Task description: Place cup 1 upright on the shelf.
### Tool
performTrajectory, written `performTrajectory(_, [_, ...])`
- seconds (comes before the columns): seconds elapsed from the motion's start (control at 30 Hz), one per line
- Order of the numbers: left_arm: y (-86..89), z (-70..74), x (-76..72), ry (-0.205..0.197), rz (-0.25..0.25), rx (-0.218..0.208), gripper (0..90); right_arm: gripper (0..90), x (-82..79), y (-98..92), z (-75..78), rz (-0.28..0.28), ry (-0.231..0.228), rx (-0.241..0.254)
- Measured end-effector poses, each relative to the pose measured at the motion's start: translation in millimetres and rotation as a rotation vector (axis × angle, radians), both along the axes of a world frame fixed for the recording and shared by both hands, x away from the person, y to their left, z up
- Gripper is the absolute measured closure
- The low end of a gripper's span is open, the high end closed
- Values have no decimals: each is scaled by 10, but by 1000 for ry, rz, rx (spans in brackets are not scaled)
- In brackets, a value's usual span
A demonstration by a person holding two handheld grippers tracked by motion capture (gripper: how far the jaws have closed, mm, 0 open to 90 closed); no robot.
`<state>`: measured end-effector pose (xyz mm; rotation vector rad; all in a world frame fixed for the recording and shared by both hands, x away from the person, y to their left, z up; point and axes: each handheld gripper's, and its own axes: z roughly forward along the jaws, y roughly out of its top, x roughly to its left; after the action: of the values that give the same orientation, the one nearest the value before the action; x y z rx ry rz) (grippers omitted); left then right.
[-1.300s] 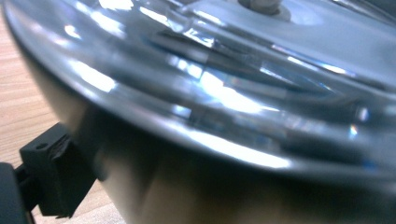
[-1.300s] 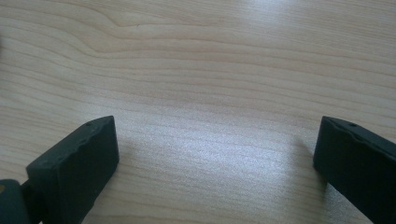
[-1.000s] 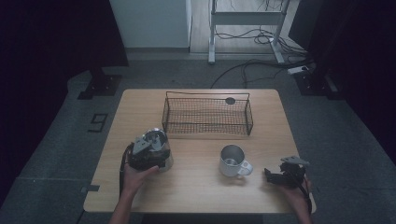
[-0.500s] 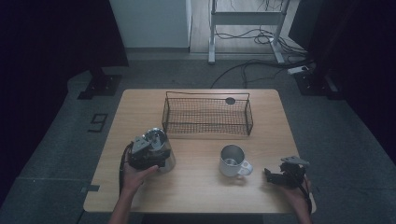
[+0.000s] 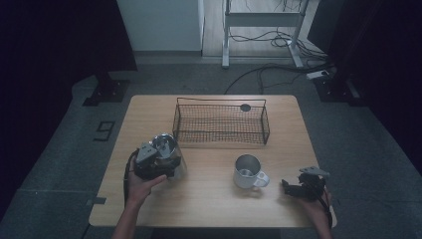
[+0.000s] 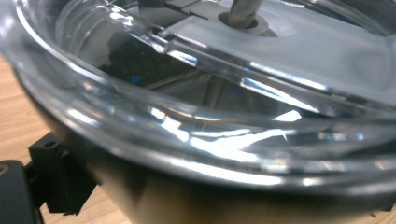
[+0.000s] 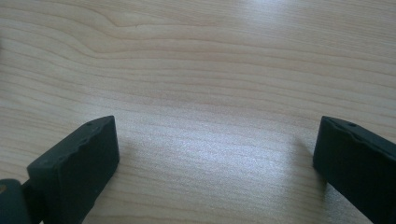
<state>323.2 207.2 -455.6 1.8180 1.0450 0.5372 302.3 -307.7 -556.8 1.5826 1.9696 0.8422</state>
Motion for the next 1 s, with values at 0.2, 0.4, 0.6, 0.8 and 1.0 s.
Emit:
performTrajectory(0.2, [-14,47,6,-1,-7,-5,40,1,0,0,0,-1,0,0])
performTrajectory(0.4, [-25,79,17,-5,-9,-4,40,1,1,-1,-1,-1,-1,1])
performTrajectory(0.6, [-52,131,44,-6,-12,-9,40,2,0,-1,0,-3,-1,0])
performTrajectory(0.8, [-91,187,70,-13,-26,-7,40,12,-6,-9,1,-20,-3,1])
performTrajectory(1.0, [-108,224,95,-18,-26,-5,40,14,-9,-11,2,-25,-4,1])
